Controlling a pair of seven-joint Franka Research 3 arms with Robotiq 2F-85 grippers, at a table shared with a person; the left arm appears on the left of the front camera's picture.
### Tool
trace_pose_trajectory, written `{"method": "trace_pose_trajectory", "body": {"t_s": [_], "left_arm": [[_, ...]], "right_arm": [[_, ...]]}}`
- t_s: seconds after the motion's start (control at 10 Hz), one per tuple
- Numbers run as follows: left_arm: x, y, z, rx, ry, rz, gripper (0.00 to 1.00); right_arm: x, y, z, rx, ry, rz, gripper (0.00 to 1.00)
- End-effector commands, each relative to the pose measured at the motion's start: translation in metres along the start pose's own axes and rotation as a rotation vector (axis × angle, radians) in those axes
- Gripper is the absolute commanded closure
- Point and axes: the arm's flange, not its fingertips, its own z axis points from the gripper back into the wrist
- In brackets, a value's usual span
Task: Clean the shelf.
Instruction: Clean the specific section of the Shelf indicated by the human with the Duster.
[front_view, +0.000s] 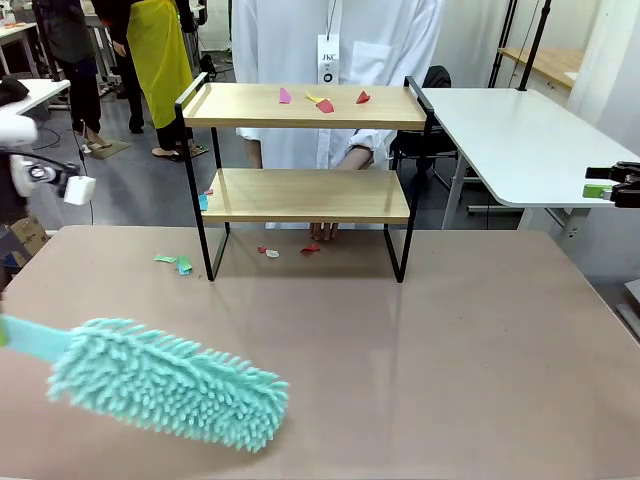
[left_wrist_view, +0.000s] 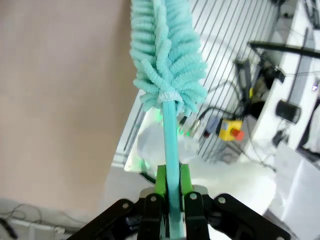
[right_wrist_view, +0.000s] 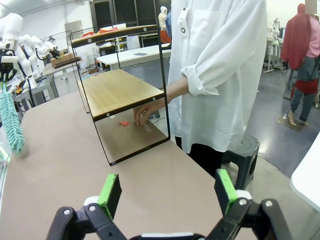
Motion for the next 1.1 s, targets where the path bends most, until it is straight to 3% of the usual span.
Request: {"method": "trace_pose_trajectory", "body": {"t_s": [0.0, 0.2, 0.5, 0.7, 0.8, 1.0], "left_arm": [[0.032, -0.009, -0.021, -0.038, -0.176, 0.072, 0.87], [0.058, -0.023, -0.038, -0.103, -0.321, 0.087, 0.87], [0.105, -0.045, -0.069, -0.057, -0.570, 0.321, 0.87], [0.124, -0.049, -0.078, -0.036, -0.619, 0.375, 0.87], [0.132, -0.048, -0.078, -0.075, -0.583, 0.339, 0.87], [0.122, -0.045, -0.059, -0.052, -0.598, 0.353, 0.87]], "right_arm": [[0.005, 0.001, -0.003, -0.007, 0.012, -0.013, 0.00], [0.005, 0.001, -0.003, -0.007, 0.012, -0.013, 0.00], [0.005, 0.001, -0.003, -0.007, 0.012, -0.013, 0.00], [0.005, 0.001, -0.003, -0.007, 0.012, -0.013, 0.00], [0.005, 0.001, -0.003, -0.007, 0.012, -0.013, 0.00], [0.005, 0.001, -0.003, -0.007, 0.012, -0.013, 0.00]]}}
